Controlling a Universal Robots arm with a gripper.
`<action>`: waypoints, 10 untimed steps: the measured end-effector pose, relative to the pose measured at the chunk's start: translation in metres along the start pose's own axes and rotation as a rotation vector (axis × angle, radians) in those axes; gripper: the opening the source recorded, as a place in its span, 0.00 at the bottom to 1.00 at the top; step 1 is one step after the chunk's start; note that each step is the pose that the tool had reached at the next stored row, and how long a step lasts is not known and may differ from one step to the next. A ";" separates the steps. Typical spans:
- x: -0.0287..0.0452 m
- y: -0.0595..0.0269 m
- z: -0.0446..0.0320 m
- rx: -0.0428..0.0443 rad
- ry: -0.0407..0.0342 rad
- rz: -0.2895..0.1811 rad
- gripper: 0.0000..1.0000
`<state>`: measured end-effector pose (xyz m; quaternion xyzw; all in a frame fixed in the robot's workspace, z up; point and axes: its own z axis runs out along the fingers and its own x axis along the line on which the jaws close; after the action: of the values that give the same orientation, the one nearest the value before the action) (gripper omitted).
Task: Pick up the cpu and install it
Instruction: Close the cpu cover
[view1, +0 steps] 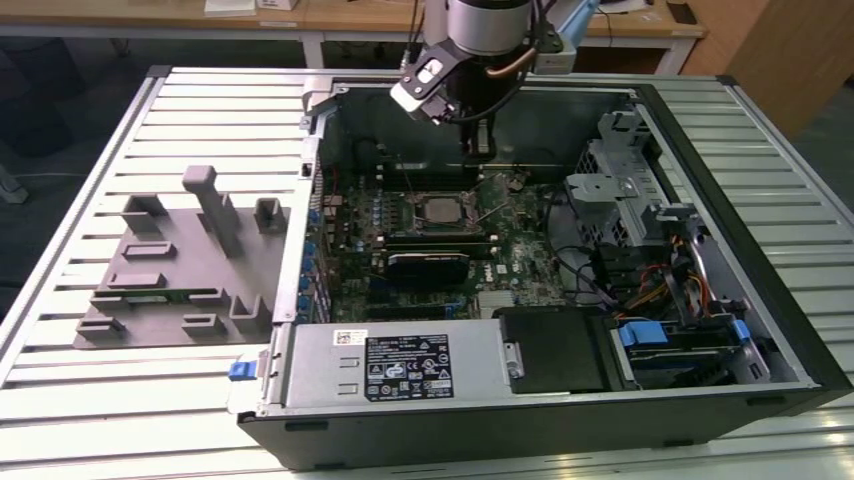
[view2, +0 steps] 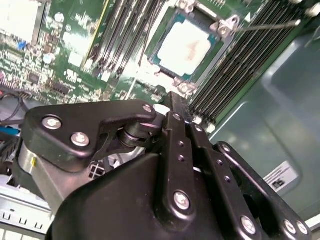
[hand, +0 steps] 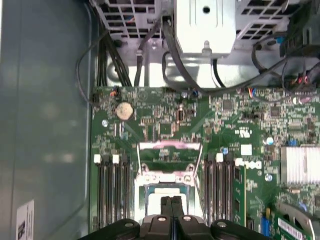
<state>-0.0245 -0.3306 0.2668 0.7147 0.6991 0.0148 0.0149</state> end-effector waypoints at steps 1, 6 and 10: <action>0.0000 0.0022 0.0001 0.0000 0.0000 0.000 0.11; 0.0003 0.0138 0.0006 0.0001 -0.0001 0.000 0.11; 0.0005 0.0231 0.0010 0.0002 0.0000 0.000 0.11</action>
<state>-0.0014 -0.3306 0.2668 0.7147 0.6992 0.0148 0.0149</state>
